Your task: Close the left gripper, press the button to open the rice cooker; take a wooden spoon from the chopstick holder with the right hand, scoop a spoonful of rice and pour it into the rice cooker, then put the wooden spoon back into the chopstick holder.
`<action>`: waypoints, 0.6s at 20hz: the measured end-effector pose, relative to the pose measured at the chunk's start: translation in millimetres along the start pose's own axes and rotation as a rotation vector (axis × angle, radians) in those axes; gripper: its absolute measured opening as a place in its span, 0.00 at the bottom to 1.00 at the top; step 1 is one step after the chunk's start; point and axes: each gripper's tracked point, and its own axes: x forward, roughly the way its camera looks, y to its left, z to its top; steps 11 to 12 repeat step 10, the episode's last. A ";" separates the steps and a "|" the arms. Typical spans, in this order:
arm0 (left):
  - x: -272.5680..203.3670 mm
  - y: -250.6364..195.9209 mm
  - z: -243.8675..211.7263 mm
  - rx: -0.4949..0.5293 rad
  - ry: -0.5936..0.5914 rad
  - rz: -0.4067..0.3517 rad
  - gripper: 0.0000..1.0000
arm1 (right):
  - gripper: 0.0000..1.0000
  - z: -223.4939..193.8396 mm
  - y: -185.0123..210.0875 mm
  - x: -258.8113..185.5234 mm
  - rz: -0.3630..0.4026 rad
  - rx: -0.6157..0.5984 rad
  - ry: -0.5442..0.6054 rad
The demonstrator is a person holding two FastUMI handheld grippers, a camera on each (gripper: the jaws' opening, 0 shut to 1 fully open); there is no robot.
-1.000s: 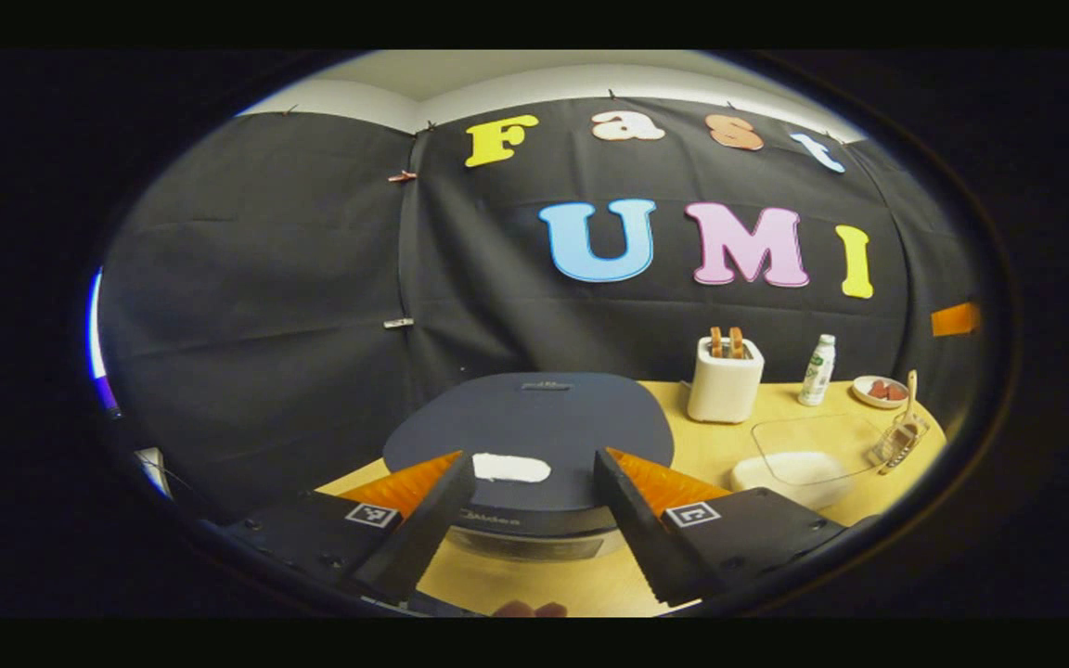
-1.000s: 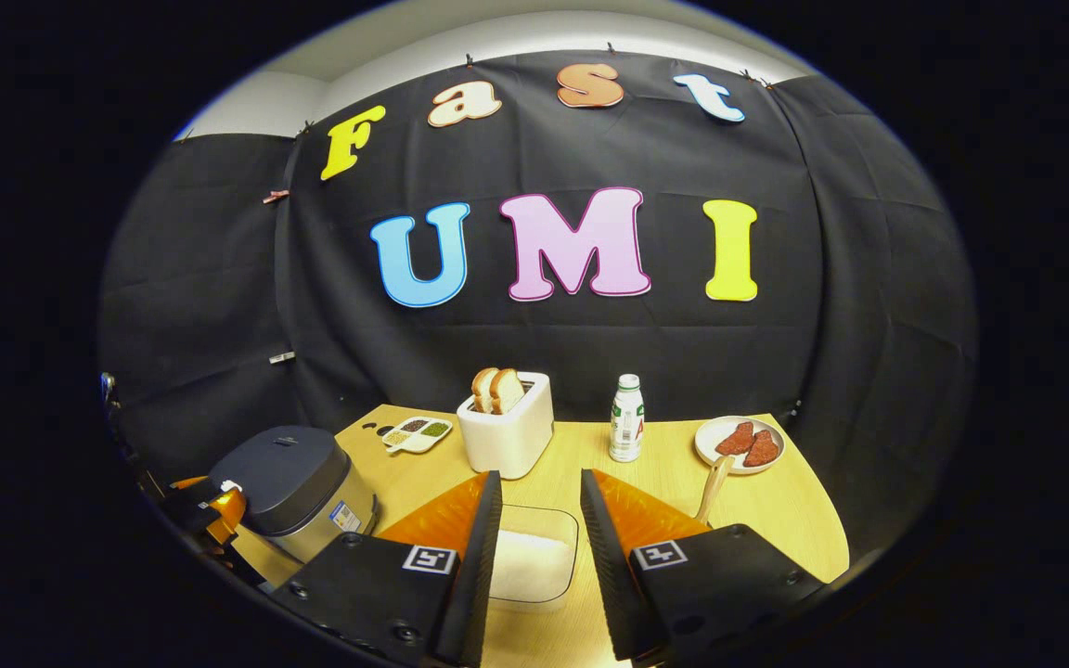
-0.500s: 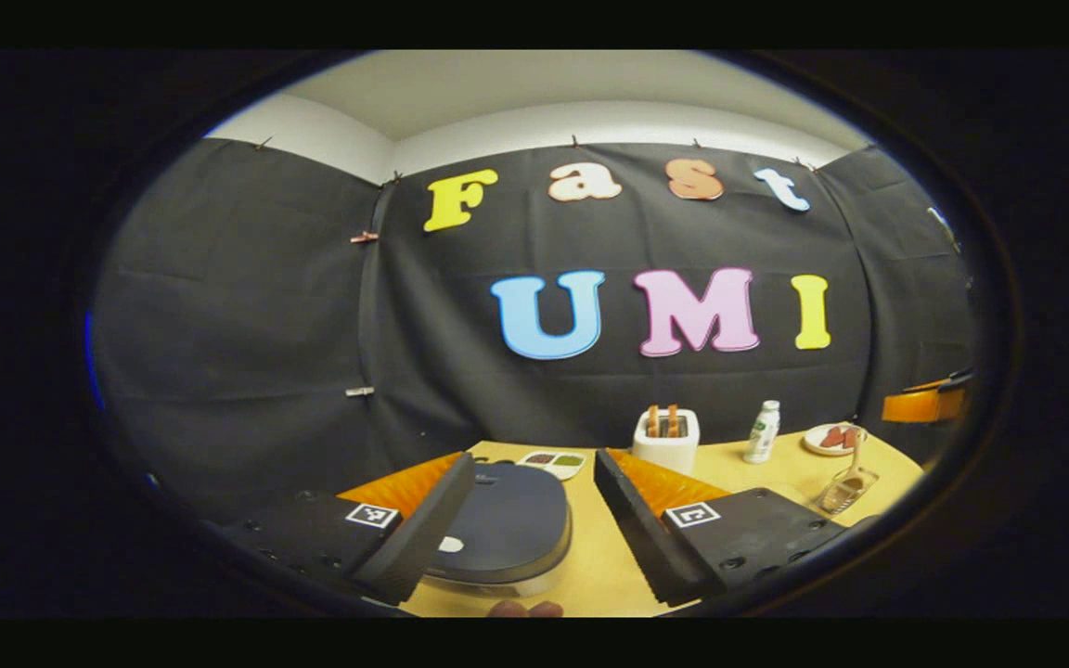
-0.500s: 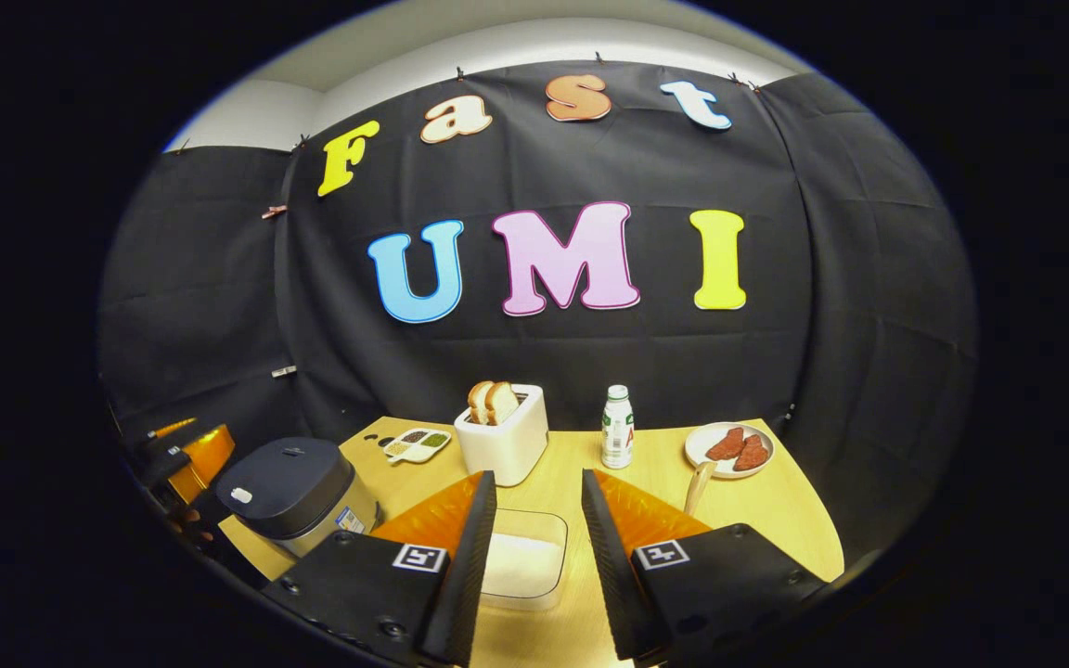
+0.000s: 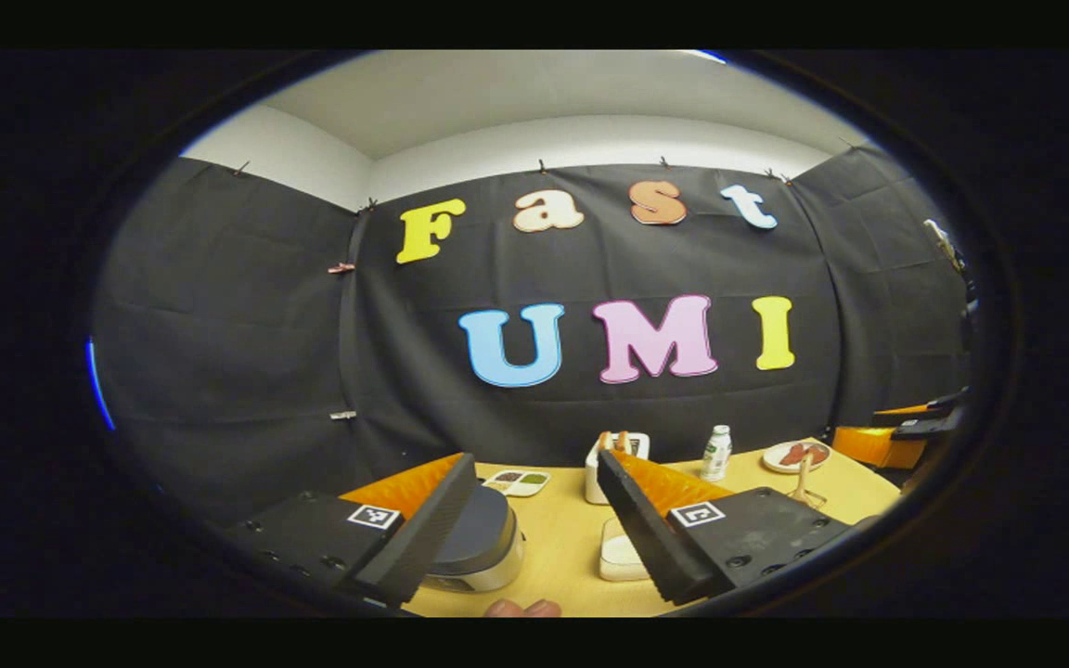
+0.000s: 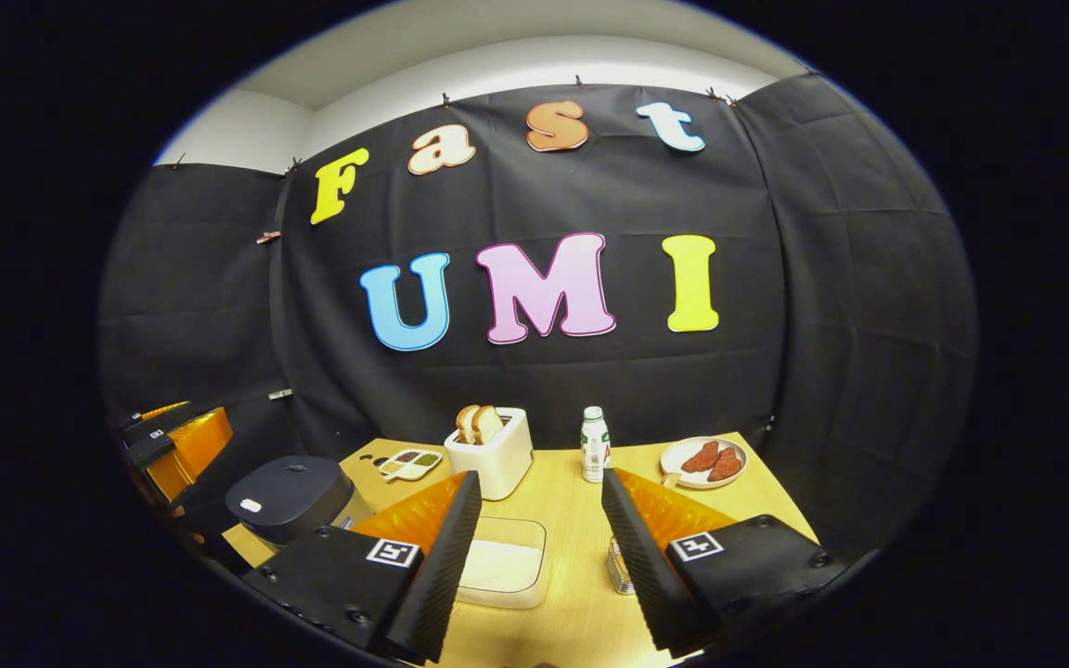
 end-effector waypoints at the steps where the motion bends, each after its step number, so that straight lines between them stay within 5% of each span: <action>1: -5.3 -1.8 3.0 -0.003 -0.008 0.003 0.91 | 0.83 1.2 -1.4 -3.8 0.000 -0.001 -0.010; 12: -22.2 -2.9 12.9 -0.010 -0.041 0.026 0.92 | 0.86 10.9 0.4 -18.0 0.007 -0.003 -0.051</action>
